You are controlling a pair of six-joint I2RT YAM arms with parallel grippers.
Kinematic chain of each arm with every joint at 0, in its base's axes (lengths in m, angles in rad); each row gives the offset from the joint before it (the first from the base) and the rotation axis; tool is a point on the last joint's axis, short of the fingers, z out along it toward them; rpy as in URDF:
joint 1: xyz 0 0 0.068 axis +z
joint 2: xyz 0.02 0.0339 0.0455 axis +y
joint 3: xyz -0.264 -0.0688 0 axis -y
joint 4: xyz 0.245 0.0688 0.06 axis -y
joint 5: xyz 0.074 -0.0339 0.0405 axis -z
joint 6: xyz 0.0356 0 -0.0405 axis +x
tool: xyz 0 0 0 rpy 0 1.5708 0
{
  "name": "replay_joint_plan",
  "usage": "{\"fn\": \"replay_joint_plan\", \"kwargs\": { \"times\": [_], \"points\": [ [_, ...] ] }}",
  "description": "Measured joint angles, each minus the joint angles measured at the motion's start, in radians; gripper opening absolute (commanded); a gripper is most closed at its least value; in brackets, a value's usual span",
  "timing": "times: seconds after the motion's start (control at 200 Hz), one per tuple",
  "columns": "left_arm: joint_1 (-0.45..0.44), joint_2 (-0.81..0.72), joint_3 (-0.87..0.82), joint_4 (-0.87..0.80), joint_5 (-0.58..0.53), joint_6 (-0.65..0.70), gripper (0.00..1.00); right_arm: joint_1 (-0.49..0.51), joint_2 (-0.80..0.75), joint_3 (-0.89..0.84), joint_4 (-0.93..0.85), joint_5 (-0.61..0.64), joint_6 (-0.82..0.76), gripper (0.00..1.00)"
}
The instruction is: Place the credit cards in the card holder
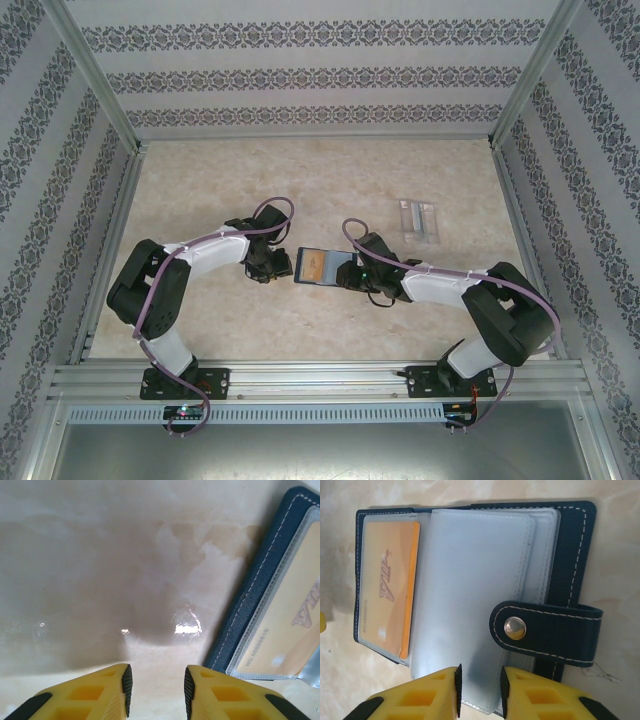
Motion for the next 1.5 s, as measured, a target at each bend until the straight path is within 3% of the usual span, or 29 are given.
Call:
{"fn": "replay_joint_plan", "kwargs": {
  "times": [0.435, 1.029, 1.239, 1.499],
  "points": [
    [0.0, 0.0, 0.0, 0.0, 0.0, 0.0, 0.36, 0.005, 0.005, 0.016, -0.001, 0.006, -0.004, 0.22],
    [0.0, 0.008, 0.0, 0.0, 0.004, 0.004, 0.36, 0.006, 0.037, 0.042, 0.015, -0.002, -0.002, 0.37],
    [0.0, 0.011, 0.0, 0.0, 0.004, 0.007, 0.36, 0.006, 0.037, 0.045, 0.016, -0.002, -0.003, 0.38],
    [0.0, 0.011, 0.0, 0.0, 0.004, 0.008, 0.36, 0.011, 0.037, 0.048, 0.016, -0.001, -0.007, 0.27]
  ]
}}
